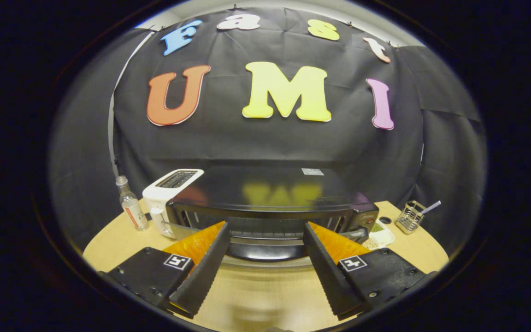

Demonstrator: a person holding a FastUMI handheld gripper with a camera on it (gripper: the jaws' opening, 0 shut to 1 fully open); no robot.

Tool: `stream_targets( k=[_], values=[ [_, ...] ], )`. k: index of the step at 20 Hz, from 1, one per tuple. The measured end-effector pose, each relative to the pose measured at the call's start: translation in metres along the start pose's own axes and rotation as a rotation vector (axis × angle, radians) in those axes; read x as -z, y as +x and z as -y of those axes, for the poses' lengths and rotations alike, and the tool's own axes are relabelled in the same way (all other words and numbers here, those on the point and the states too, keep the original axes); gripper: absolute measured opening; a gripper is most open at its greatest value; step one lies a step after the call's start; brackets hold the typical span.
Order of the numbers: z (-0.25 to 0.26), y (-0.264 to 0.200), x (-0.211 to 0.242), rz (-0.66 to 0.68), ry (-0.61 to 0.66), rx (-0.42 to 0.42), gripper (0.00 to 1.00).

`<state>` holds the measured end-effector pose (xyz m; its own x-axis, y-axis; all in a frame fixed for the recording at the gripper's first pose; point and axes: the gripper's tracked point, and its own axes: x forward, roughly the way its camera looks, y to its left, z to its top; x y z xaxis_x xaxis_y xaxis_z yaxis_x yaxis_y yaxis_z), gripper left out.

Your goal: Open the toaster oven, put the food inside, and close the toaster oven door.

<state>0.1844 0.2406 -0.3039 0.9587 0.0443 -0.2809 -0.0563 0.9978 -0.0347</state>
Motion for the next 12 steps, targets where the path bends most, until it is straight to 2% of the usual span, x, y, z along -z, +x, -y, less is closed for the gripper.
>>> stream_targets(
  k=[12],
  values=[
    [0.001,-0.052,0.075,-0.078,0.007,0.004,1.0]
  ],
)
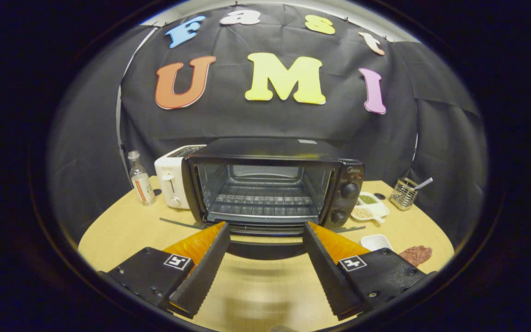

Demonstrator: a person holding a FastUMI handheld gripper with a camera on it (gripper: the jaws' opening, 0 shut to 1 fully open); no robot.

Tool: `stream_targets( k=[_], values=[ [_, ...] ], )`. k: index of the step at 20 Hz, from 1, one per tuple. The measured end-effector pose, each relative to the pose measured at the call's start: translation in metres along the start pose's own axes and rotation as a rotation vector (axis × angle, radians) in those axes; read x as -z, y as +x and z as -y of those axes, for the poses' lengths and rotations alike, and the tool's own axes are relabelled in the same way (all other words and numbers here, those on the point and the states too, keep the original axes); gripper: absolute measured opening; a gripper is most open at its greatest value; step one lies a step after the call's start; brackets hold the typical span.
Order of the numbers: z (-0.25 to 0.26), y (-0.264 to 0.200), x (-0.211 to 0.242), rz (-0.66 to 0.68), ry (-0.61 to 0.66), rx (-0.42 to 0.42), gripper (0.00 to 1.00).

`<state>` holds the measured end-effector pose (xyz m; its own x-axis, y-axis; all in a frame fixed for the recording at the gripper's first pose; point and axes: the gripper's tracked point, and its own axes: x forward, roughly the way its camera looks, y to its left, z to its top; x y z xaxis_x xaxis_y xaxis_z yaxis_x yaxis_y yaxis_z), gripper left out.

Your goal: Open the toaster oven, put the food inside, and close the toaster oven door.

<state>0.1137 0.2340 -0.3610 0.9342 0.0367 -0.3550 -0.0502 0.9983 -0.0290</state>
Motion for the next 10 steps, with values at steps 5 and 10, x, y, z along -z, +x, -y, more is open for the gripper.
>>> stream_targets(
  k=[5,10],
  values=[
    [0.001,-0.007,0.033,-0.046,-0.007,0.001,1.0],
    [0.002,-0.006,0.065,-0.12,0.008,-0.002,1.0]
  ],
)
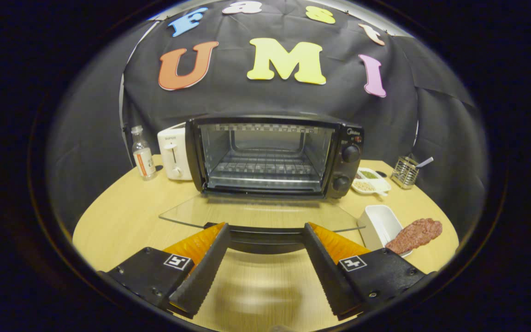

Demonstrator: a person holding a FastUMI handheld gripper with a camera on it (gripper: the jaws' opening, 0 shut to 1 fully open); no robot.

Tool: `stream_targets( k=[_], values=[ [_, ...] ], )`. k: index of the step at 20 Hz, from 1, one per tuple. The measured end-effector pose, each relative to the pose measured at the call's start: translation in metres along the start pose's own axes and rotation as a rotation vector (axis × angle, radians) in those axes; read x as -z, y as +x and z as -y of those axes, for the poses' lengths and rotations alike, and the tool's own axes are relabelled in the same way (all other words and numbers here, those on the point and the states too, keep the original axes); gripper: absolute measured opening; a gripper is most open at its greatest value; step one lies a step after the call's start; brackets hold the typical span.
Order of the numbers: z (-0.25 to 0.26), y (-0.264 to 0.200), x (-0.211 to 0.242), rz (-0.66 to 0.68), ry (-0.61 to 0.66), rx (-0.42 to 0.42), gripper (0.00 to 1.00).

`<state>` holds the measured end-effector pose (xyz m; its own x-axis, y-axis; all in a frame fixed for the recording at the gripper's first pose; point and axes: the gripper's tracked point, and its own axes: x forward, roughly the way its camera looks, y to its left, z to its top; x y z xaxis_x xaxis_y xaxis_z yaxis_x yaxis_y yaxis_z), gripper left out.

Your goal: Open the toaster oven, put the food inside, and close the toaster oven door.

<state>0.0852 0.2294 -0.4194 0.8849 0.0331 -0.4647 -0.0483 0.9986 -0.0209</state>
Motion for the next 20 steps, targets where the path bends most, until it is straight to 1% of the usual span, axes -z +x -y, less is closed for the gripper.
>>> stream_targets(
  k=[7,12,14,16,18,20],
  values=[
    [0.0,0.013,0.043,-0.125,0.024,-0.001,1.0],
    [0.004,0.011,0.048,-0.148,0.004,-0.011,1.0],
    [0.01,0.005,0.037,-0.125,0.001,-0.019,1.0],
    [0.027,-0.002,0.025,-0.11,-0.008,-0.006,1.0],
    [0.051,-0.01,0.005,-0.085,-0.02,0.005,1.0],
    [0.085,-0.021,-0.019,-0.047,-0.038,0.028,1.0]
  ],
)
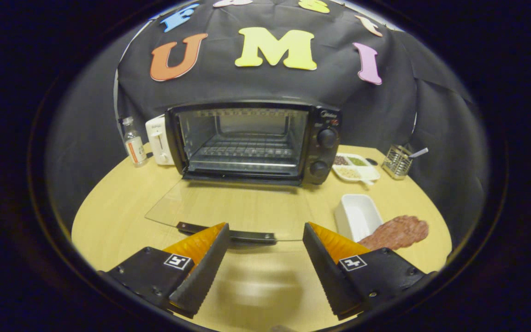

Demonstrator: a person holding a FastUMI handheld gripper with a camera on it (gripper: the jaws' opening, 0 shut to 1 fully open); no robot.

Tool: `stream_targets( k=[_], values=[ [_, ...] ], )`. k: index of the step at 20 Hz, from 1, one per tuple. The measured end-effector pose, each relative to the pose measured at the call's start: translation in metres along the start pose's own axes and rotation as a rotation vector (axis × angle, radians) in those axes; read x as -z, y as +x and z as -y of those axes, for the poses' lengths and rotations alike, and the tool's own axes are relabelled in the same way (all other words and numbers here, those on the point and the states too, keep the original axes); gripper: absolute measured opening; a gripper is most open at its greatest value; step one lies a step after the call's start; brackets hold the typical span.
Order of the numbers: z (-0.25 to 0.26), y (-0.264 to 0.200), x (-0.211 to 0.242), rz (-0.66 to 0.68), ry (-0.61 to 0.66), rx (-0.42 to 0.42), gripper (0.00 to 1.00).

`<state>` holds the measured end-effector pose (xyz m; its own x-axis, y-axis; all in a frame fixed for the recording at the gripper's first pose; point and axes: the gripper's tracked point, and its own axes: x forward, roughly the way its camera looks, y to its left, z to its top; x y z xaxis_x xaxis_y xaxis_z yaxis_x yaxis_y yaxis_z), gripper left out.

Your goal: Open the toaster oven, put the food inside, and close the toaster oven door.

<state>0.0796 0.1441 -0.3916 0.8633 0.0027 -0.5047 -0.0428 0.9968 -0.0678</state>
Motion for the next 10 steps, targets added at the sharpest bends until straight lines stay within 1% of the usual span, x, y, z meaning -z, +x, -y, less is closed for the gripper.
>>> stream_targets(
  k=[4,6,8,10],
  values=[
    [0.086,-0.013,-0.04,0.052,-0.045,0.052,1.0],
    [0.128,-0.016,-0.049,0.058,-0.067,0.077,1.0],
    [0.167,-0.015,-0.045,0.04,-0.078,0.086,1.0],
    [0.196,-0.013,-0.031,0.003,-0.047,0.068,1.0]
  ],
)
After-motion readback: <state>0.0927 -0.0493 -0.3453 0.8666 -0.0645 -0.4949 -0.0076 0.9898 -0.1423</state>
